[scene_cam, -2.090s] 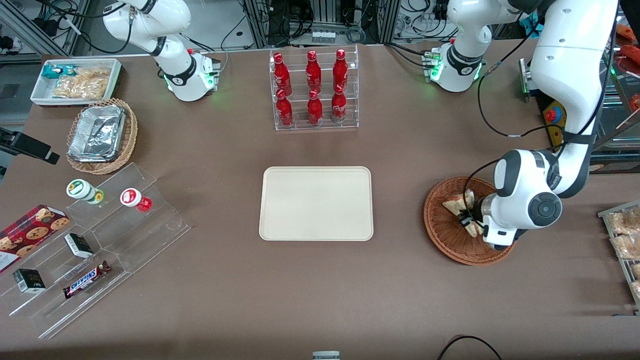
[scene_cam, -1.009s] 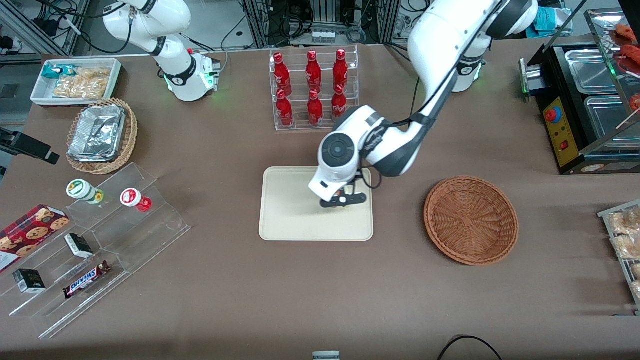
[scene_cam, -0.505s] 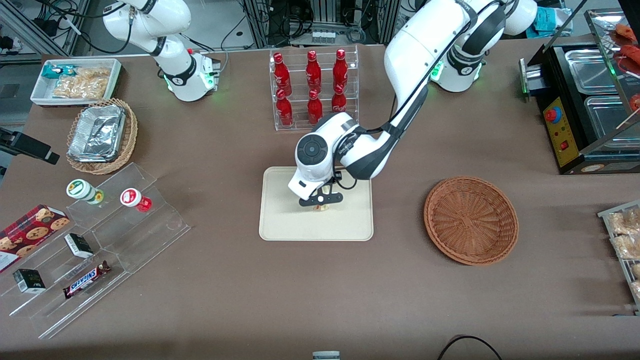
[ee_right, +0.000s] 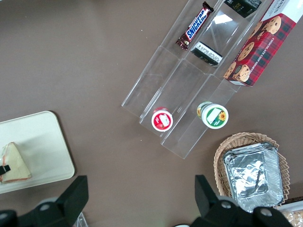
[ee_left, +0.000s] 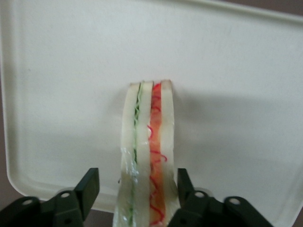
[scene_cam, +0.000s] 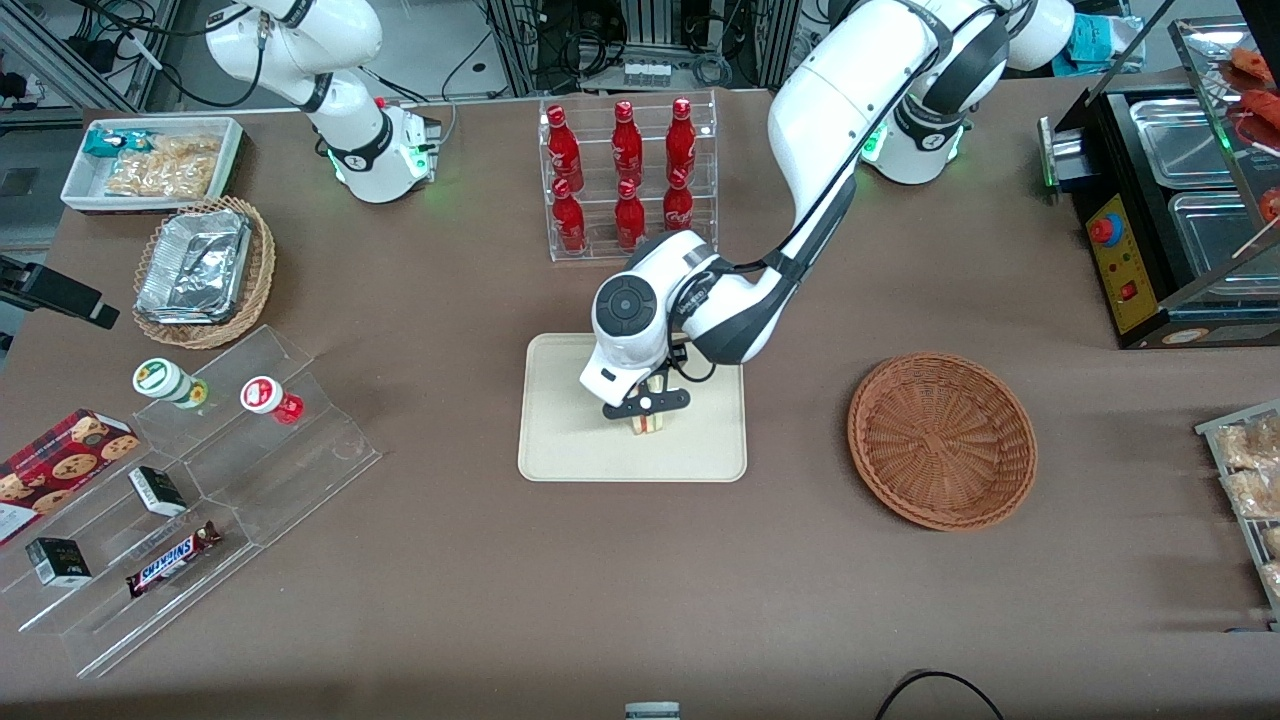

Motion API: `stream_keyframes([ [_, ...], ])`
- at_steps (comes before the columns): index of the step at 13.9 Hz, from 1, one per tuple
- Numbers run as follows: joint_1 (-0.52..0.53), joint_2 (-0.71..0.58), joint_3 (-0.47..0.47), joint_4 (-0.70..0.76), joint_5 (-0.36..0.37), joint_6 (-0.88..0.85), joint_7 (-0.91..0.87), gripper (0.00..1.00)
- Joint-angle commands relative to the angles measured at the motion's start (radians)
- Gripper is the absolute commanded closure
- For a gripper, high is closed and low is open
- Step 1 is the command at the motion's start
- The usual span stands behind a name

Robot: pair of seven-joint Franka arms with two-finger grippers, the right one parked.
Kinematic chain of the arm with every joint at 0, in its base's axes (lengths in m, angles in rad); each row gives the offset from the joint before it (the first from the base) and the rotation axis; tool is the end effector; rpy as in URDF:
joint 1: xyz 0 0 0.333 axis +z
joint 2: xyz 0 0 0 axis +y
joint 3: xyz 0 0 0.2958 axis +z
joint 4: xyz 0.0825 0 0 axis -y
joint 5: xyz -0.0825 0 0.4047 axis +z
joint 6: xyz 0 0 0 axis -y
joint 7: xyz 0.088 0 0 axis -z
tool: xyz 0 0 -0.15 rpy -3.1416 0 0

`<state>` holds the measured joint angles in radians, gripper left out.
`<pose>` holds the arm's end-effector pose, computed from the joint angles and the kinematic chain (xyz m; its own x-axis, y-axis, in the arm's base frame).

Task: Place sandwich from basket to tray

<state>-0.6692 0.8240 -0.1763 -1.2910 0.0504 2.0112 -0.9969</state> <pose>0.5074 -0.5324 0.1826 0.9766 0.1771 -0.1223 0.1745 -0.9842 -0.0314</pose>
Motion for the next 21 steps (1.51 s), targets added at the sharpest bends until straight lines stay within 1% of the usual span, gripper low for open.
stream_keyframes([
  [1,-0.001,0.009,0.046,0.067,0.017,-0.002,-0.052,0.0],
  [4,-0.007,-0.017,0.135,0.102,0.022,-0.009,-0.06,0.0],
  [6,-0.003,-0.072,0.175,0.099,0.037,-0.023,-0.052,0.0],
  [8,0.009,-0.143,0.207,0.096,0.043,-0.112,-0.042,0.0],
  [9,0.016,-0.205,0.227,0.087,0.043,-0.196,0.01,0.0],
  [11,0.092,-0.336,0.241,0.038,0.025,-0.313,0.197,0.0],
  [13,0.17,-0.461,0.242,-0.039,0.019,-0.379,0.323,0.0],
  [14,0.213,-0.497,0.244,-0.051,0.022,-0.422,0.384,0.0],
  [16,0.323,-0.549,0.244,-0.048,0.019,-0.508,0.591,0.0],
  [17,0.368,-0.566,0.244,-0.048,0.017,-0.526,0.657,0.0],
  [19,0.44,-0.589,0.245,-0.047,0.022,-0.561,0.745,0.0],
  [21,0.503,-0.606,0.244,-0.044,0.011,-0.607,0.84,0.0],
])
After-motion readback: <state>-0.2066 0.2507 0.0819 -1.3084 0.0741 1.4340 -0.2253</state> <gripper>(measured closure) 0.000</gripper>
